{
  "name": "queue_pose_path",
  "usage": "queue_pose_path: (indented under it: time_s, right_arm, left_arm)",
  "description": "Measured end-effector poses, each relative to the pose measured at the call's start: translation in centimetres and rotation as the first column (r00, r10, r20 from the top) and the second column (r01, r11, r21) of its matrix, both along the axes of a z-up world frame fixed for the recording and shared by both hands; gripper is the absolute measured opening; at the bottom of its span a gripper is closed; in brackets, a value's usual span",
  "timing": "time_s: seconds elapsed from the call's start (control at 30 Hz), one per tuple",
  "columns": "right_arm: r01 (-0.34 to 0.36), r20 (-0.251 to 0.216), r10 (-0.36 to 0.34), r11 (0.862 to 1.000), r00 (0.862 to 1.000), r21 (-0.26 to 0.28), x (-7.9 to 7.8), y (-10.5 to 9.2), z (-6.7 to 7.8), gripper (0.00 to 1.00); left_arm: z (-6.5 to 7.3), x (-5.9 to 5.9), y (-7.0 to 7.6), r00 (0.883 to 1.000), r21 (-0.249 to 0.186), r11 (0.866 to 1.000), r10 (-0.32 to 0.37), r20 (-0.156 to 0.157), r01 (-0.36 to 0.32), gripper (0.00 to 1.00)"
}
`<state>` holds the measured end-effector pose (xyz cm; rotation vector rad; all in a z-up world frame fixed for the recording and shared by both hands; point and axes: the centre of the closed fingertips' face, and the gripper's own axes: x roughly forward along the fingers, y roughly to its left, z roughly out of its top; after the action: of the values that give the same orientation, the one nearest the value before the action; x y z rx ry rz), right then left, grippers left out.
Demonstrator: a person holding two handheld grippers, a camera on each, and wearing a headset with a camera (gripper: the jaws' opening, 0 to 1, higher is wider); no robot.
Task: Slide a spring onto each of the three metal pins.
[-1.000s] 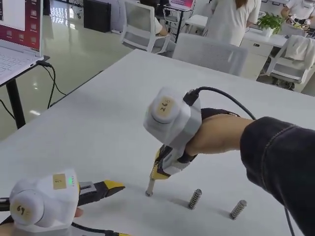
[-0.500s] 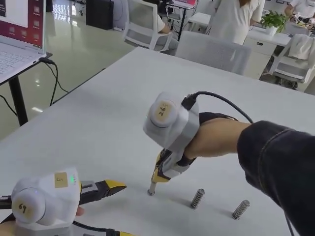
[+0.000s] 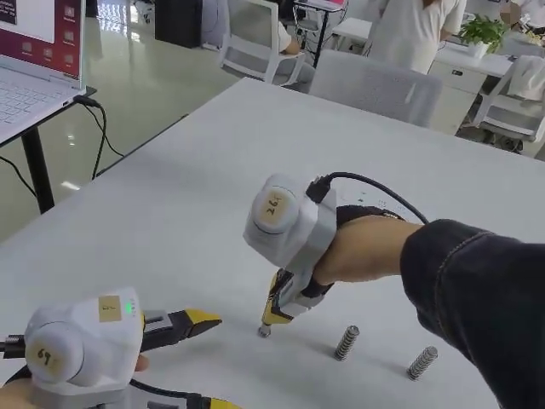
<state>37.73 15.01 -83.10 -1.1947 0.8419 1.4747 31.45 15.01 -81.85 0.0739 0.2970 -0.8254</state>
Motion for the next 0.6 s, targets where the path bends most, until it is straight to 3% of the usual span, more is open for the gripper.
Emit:
queue_pose_path:
  time_s: [0.6]
  right_arm:
    - [0.027,-0.019,-0.027,1.0,0.999,0.003,-0.1,-0.2,-2.0,0.09]
  left_arm:
    - [-0.1,0.1,0.0,1.0,0.0,1.0,0.004,-0.005,-0.004,0.63]
